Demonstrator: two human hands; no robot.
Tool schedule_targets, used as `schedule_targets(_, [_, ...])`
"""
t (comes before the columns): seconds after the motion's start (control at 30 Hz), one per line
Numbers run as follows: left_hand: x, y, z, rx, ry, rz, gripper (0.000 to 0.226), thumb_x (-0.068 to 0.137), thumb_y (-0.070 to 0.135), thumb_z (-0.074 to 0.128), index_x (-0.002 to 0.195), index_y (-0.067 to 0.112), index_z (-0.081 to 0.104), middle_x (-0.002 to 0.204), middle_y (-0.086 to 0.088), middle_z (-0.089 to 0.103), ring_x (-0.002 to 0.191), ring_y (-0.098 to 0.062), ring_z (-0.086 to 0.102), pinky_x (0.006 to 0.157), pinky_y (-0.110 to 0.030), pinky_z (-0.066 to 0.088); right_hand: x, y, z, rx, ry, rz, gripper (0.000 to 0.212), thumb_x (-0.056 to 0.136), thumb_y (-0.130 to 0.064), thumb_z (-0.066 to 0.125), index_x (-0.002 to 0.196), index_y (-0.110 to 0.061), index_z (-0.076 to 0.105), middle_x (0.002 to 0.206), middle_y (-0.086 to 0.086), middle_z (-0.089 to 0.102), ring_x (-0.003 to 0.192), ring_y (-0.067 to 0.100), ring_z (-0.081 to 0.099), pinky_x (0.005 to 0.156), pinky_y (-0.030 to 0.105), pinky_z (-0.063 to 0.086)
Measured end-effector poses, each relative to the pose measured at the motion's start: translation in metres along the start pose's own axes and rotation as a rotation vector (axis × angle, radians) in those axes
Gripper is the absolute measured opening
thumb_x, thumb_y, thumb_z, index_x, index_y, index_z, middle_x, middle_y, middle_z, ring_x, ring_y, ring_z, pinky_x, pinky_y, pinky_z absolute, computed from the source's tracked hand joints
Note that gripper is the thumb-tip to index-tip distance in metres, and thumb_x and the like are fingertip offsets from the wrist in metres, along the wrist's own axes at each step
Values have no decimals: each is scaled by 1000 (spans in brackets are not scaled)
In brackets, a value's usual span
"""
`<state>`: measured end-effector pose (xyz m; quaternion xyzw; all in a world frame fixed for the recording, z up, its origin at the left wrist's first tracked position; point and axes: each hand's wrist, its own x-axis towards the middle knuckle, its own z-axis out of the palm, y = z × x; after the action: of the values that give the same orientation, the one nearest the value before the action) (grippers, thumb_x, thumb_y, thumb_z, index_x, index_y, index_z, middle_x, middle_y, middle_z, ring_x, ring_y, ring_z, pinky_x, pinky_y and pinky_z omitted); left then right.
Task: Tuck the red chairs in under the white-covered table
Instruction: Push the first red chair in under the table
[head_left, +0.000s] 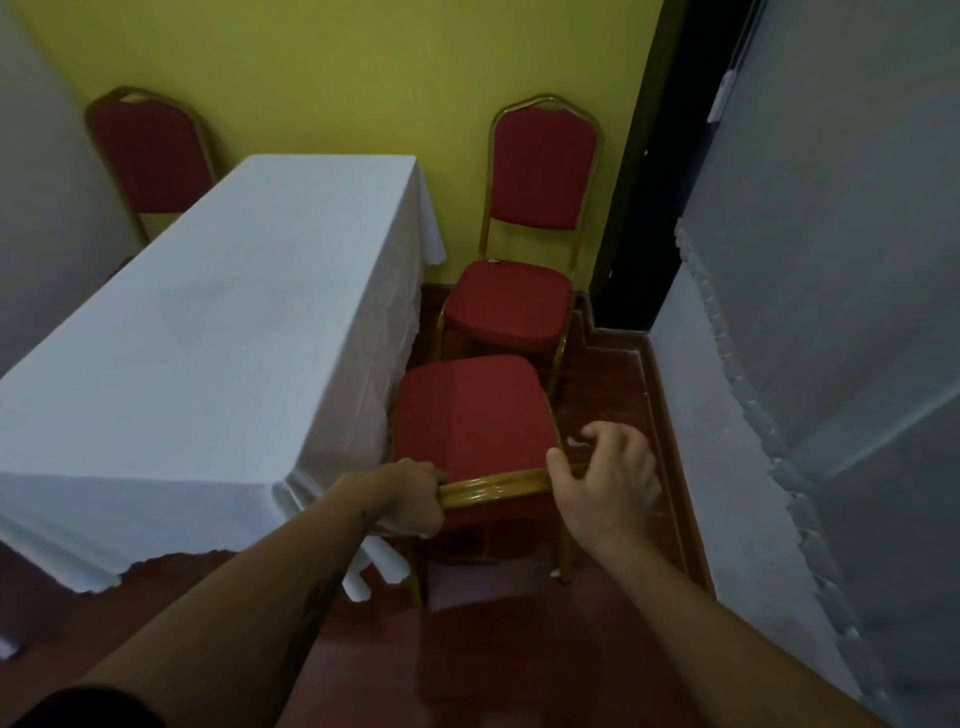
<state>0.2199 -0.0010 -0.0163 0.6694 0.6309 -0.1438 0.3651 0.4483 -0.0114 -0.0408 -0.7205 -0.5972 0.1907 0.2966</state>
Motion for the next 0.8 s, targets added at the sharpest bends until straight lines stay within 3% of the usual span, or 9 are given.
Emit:
schedule_targets(0.03, [0,-3,3,-37,-12,5,50,74,16,64,124,19,62,96,0,65,90,-26,67,75,-36,54,-5,4,-1,134,-8,291,63,81,-51,69,133,-24,47,138,7,46,127,30,44,104,51,37])
schedule_targets(0.1, [-1,-5,6,-73,-30,28,49,74,13,65,123,18,62,89,-1,65,81,-23,65,71,-34,52,-13,6,0,591,-92,719,100,68,-53,80,149,-24,30,142,16,47,123,40,52,96,60,48])
schedule_targets(0.13, [-2,-6,5,-86,-39,27,49,73,12,64,122,19,63,86,-1,64,76,-20,62,69,-33,50,-15,2,1,808,-202,839,103,65,-53,81,150,-26,30,139,18,50,118,44,55,89,65,50])
schedule_targets(0.2, [-5,-5,3,-103,-35,10,47,68,15,60,114,23,66,86,-5,69,71,-19,61,66,-31,50,-14,-16,1,1140,-427,952,84,74,-44,80,144,-18,41,137,19,51,120,50,53,81,72,50])
schedule_targets(0.27, [-10,-1,2,-89,-2,-13,48,67,18,59,113,23,68,89,-7,72,72,-20,63,65,-31,51,-11,-33,2,1235,-342,949,66,80,-22,80,137,-12,49,128,16,54,114,44,56,77,67,56])
schedule_targets(0.37, [-14,7,9,-107,35,-46,53,70,17,61,122,26,67,84,2,66,72,-15,62,65,-28,51,-8,-41,1,1178,-206,931,55,78,-1,72,129,-5,53,114,14,58,102,33,62,67,51,63])
schedule_targets(0.5, [-14,29,26,-133,52,-96,50,66,21,63,115,25,71,98,-4,73,80,-19,67,70,-32,55,1,-23,-14,1065,-225,913,59,70,-1,64,128,-7,54,113,15,58,100,33,63,63,49,63])
schedule_targets(0.63, [-10,66,40,-180,78,-161,48,62,22,64,108,25,73,96,-3,72,89,-23,71,77,-35,59,21,3,-38,985,-351,874,25,77,-1,62,101,-3,57,110,19,58,99,35,62,74,53,62])
schedule_targets(0.8, [-2,116,55,-269,105,-231,44,67,23,67,111,17,70,101,-6,69,91,-25,66,75,-36,55,50,38,-63,850,-474,796,30,77,-8,63,105,-2,57,104,21,64,92,41,67,78,54,60])
